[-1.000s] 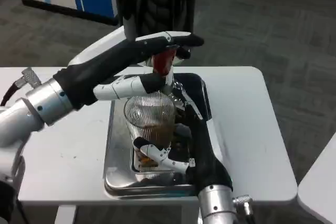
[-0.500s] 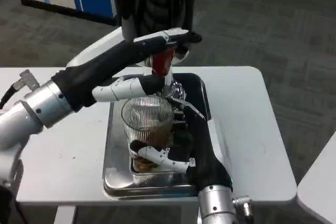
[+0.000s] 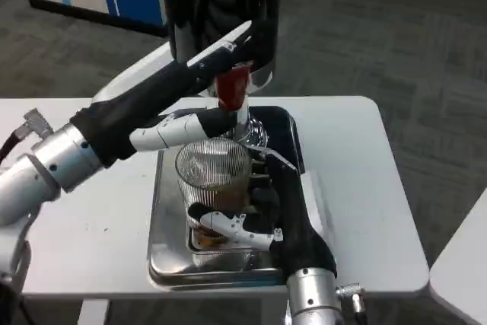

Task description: Grasp the cup under the faucet to collect the drink, then remove the cup.

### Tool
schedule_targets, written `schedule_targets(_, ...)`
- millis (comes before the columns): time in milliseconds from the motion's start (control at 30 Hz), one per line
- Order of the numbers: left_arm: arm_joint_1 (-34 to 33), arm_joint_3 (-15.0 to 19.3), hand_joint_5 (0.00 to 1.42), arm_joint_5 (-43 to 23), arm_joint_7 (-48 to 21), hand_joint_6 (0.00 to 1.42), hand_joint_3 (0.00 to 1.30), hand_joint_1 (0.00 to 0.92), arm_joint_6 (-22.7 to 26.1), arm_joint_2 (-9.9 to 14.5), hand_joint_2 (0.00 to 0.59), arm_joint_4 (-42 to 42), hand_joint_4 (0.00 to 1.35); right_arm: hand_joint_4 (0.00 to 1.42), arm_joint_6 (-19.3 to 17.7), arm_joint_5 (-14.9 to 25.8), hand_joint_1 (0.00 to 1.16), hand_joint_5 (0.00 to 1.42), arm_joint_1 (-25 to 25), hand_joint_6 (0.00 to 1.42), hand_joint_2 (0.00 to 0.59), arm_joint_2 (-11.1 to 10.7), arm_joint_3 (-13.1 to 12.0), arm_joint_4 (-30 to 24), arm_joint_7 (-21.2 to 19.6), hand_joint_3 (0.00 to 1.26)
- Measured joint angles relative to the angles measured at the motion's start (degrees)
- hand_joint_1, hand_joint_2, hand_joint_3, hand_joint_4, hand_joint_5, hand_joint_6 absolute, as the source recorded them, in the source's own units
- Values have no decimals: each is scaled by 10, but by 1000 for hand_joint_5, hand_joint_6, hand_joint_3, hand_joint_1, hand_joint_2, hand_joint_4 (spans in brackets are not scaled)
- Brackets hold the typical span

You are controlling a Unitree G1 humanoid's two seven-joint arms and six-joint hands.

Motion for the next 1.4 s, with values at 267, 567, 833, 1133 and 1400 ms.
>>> schedule_targets(267,48,27,0,-13,16,0,0,0,28,-1,57,-54,0,606,5,-3,892,649,0,595,166,0,7,-7,-3,489)
schedule_targets(567,124,76,0,-98,4,0,0,0,129,-6,57,-127,0,611,16,-8,892,649,0,606,166,0,11,-18,-6,489)
schedule_targets(833,210,126,0,-168,-9,0,0,0,214,-7,57,-233,0,611,23,-9,892,657,1,612,166,0,10,-27,-9,494)
schedule_targets(1133,315,176,0,-209,-5,0,0,0,268,-7,58,-354,0,613,24,-11,892,658,10,621,166,0,14,-35,-9,495)
schedule_targets(1400,401,244,0,-209,3,0,0,0,267,-5,55,-418,0,619,33,-15,892,664,31,626,166,2,18,-62,-9,500)
